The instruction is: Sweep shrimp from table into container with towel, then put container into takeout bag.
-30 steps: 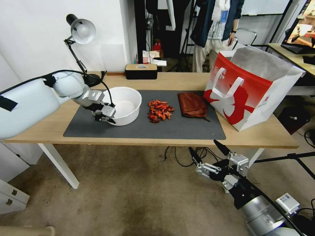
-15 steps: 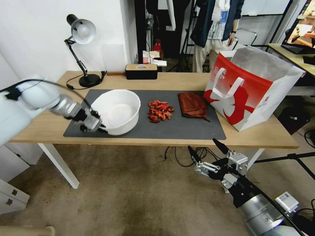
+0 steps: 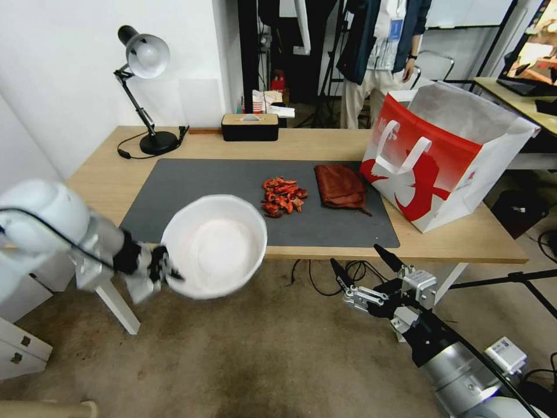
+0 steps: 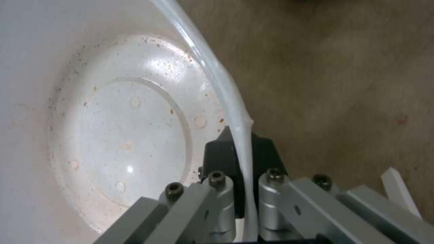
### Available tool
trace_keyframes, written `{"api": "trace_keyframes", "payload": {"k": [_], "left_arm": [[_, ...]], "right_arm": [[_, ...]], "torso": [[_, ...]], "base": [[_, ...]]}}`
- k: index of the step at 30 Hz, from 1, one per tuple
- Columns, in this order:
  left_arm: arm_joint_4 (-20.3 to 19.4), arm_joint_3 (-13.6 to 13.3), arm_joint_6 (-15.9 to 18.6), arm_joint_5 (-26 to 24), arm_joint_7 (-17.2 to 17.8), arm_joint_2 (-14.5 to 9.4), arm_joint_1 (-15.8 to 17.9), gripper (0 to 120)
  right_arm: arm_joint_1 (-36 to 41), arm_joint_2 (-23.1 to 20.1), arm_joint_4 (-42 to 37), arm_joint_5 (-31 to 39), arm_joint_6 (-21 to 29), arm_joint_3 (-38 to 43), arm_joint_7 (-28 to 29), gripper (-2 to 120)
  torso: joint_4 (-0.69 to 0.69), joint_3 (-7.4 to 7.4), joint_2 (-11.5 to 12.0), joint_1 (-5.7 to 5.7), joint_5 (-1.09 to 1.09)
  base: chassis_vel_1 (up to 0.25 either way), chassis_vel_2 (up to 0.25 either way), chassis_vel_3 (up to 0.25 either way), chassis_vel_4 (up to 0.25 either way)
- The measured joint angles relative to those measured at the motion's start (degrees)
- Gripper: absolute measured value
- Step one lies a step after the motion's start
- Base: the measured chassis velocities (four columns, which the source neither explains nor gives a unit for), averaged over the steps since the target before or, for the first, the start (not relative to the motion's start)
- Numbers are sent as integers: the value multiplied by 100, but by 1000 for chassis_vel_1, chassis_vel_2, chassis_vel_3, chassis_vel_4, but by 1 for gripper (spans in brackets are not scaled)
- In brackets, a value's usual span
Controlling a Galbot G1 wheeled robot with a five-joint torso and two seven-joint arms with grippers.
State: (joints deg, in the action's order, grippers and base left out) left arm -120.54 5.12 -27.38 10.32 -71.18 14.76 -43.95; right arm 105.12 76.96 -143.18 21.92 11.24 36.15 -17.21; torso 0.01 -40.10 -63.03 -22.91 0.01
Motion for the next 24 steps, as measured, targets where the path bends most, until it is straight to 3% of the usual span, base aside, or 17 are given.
{"api": "trace_keyframes", "payload": {"k": [11, 14, 18, 24], "left_arm": [[-497, 99, -369, 624, 7, -144, -396, 0], [-494, 43, -484, 1075, 57, 12, -689, 0], [-319, -111, -507, 1303, 65, 215, -827, 0], [-86, -444, -553, 1555, 64, 447, -764, 0]], "right_arm": [[-13, -67, -3, 167, 5, 96, 50, 100], [-59, -147, -5, 542, 5, 160, 138, 100], [-160, -275, -6, 990, 5, 242, 328, 100], [-366, -528, -6, 1539, 5, 307, 521, 100]], "torso": [[-1, 0, 0, 0, 1], [-1, 0, 0, 0, 0], [-1, 0, 0, -1, -1], [0, 0, 0, -2, 0]], "base": [[0, 0, 0, 0], [0, 0, 0, 0], [0, 0, 0, 0], [0, 0, 0, 0]]}}
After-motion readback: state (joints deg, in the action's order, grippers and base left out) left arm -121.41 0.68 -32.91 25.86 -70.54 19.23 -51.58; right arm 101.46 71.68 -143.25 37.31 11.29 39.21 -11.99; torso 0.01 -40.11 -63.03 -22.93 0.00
